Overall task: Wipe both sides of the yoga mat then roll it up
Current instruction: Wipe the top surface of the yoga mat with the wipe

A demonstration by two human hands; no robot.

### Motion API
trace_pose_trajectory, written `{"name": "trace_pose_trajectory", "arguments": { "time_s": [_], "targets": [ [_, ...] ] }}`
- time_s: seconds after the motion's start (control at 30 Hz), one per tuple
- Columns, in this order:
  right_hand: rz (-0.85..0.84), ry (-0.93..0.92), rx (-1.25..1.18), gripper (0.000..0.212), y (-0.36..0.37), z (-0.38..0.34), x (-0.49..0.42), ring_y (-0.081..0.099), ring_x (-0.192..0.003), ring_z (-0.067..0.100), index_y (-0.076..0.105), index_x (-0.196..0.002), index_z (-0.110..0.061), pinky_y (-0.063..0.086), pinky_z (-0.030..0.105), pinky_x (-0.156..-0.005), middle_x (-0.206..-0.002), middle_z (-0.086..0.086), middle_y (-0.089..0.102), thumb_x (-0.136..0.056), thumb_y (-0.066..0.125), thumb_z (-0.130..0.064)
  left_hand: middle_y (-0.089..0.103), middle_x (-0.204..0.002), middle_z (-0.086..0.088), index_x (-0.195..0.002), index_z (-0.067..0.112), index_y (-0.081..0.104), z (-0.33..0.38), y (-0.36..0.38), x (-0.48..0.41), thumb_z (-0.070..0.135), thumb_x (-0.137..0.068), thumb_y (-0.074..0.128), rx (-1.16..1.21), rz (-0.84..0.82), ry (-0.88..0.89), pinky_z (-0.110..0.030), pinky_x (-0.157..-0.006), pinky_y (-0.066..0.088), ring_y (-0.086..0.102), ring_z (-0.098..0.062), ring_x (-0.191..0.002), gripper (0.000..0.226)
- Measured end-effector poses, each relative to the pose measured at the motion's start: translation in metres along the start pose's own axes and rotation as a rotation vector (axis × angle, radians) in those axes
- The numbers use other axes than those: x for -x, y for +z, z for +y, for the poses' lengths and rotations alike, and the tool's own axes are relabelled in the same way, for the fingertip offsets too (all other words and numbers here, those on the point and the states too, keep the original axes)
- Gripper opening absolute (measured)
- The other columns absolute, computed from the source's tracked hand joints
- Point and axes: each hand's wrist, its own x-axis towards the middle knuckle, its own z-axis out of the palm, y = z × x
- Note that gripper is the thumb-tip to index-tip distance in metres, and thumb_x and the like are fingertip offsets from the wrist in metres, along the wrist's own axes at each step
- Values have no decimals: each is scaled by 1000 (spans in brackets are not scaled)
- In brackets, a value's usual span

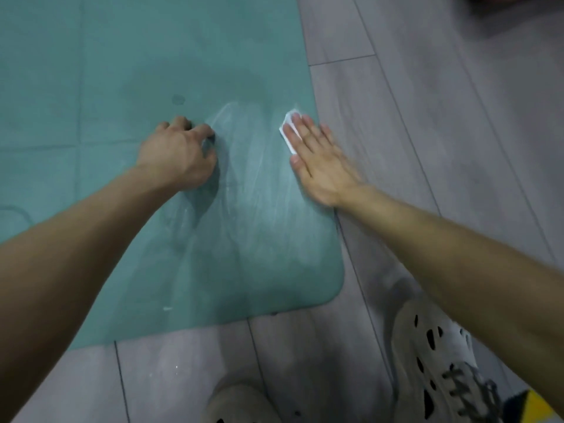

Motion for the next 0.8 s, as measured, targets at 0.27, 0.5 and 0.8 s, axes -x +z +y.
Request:
{"name": "trace_pose_trajectory", "arguments": {
  "time_s": [0.27,0.5,0.8],
  "targets": [
    [-101,-75,-42,64,26,-87,207,-5,-163,20,9,-169,-21,14,49,-131,-177,1,-3,-112,36,-32,42,-156,-14,-152,35,43,-5,7,-2,55,-104,39,12,-31,-4,-58,-114,41,41,-46,-139,52],
    [23,247,-66,64,5,-36,-6,-5,-163,22,8,-169,-19,2,48,-132,-177,4,-1,-110,21,-39,35,-166,-11,-154,33,48,-24,-8,1,49,-107,46,86,-118,28,-46,-121,35,44,-38,-145,50],
    [-88,-527,7,62,37,-138,69,-6,-163,18,11,-169,-22,1,44,-133,-177,2,0,-113,29,-38,44,-155,-15,-150,29,45,-124,10,28,69,-94,32,198,58,-394,-56,-120,36,39,-40,-146,69]
  ]
}}
